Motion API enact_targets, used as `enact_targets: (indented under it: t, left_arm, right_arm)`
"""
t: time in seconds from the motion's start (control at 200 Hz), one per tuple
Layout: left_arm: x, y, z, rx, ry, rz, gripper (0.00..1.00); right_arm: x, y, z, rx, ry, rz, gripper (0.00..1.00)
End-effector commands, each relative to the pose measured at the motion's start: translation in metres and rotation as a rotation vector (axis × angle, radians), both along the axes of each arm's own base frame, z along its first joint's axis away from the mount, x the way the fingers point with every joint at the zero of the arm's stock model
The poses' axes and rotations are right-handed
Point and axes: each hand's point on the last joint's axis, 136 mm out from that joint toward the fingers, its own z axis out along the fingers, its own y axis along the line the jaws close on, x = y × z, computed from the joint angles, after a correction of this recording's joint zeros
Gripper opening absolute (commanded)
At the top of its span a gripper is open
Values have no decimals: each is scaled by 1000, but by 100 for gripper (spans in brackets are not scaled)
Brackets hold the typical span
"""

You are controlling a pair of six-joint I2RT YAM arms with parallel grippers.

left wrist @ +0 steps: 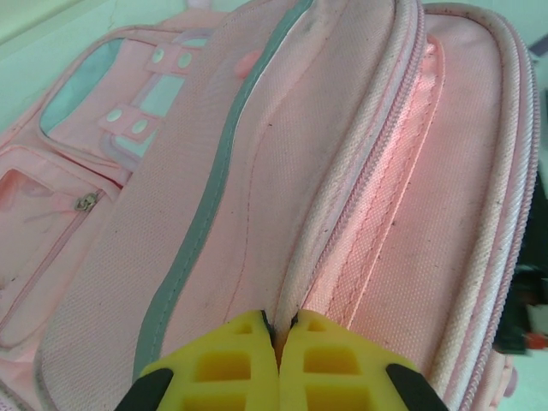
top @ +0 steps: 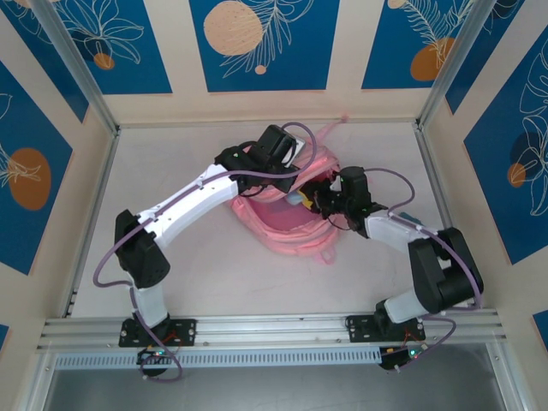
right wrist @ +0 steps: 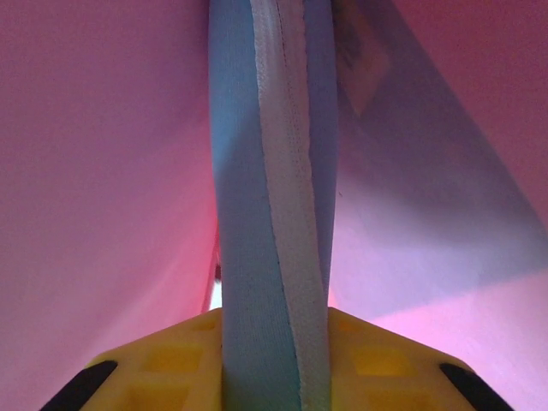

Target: Pack the student bag

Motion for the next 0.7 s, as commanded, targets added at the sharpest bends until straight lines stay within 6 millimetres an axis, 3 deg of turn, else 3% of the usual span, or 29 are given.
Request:
enact_targets:
  t: [0.0, 0.15, 0.325, 0.41, 0.695]
  left_arm:
    - [9, -15, 46, -145, -72, 5, 0]
    - [10, -14, 45, -156, -58, 16, 0]
    - [13, -9, 41, -154, -40, 33, 0]
    - [15, -6, 37, -153, -25, 43, 0]
    - [14, -5, 25, -149, 19, 29, 0]
  right_arm:
    - [18, 17, 3, 39, 3, -15, 27]
    - [30, 32, -12, 45, 55, -2, 30]
    - [21, 28, -18, 30, 91, 11, 60]
    - [2, 18, -21, -3, 120, 16, 64]
    - [-83, -41, -19, -165, 159, -33, 59]
